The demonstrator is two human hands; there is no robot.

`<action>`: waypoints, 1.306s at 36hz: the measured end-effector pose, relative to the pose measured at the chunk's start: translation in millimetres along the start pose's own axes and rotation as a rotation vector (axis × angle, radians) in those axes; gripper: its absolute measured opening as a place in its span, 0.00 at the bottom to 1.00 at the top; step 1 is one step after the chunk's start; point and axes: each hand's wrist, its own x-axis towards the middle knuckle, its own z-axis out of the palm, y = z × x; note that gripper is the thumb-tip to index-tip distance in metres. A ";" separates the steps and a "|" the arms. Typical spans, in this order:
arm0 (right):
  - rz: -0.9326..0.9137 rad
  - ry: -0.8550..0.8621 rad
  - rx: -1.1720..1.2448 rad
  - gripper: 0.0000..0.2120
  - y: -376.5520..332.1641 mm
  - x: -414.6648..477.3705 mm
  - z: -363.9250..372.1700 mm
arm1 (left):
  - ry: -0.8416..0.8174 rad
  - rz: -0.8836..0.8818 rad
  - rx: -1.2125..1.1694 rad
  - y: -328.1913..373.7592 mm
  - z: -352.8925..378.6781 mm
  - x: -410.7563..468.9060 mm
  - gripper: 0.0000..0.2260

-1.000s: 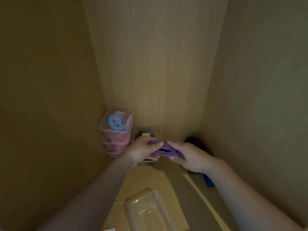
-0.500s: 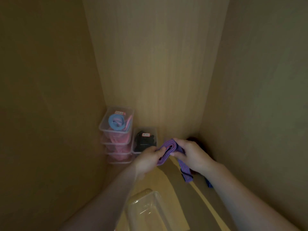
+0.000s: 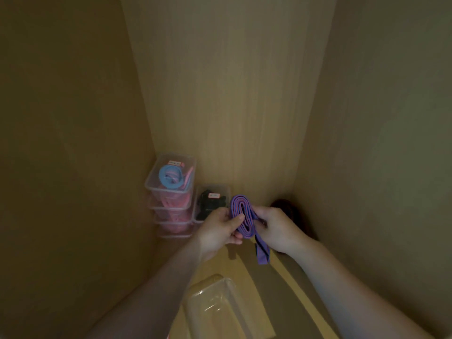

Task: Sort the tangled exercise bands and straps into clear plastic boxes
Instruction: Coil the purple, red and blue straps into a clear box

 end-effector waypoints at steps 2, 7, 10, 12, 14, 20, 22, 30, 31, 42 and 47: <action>0.009 -0.005 -0.007 0.21 1.5 -0.3 1.8 | 0.013 -0.008 -0.055 1.7 0.5 -0.9 0.05; 0.040 -0.037 0.102 0.27 2.8 -7.1 5.4 | 0.038 -0.006 -0.201 7.4 0.4 -1.2 0.06; 0.064 -0.031 0.195 0.24 3.9 -7.0 8.3 | 0.038 -0.008 -0.258 5.9 0.6 -2.5 0.04; 0.054 -0.019 0.240 0.25 2.4 -7.7 11.3 | 0.066 -0.006 -0.237 4.0 0.1 -1.6 0.12; 0.059 -0.032 0.269 0.26 2.8 -9.6 12.9 | 0.058 0.005 -0.208 1.6 -1.7 -1.4 0.22; 0.075 -0.193 0.369 0.31 12.4 -11.3 15.4 | 0.030 -0.008 -0.265 -3.8 -6.7 -5.4 0.23; 0.100 -0.251 0.398 0.30 11.7 -14.4 14.0 | 0.047 -0.014 -0.283 -9.1 -8.9 -7.4 0.19; 0.084 -0.356 0.285 0.32 13.3 -24.9 17.7 | 0.111 -0.047 -0.262 -29.9 -12.9 -13.0 0.15; 0.078 -0.354 0.254 0.33 12.5 -25.5 18.7 | 0.116 -0.048 -0.267 -33.2 -13.5 -13.3 0.15; -0.068 -0.063 -0.214 0.22 2.0 -34.4 50.9 | 0.197 -0.027 -0.157 -70.5 -25.3 -49.5 0.28; -0.137 -0.129 -0.280 0.27 1.8 -36.9 65.2 | 0.183 -0.010 -0.042 -75.7 -36.7 -64.8 0.20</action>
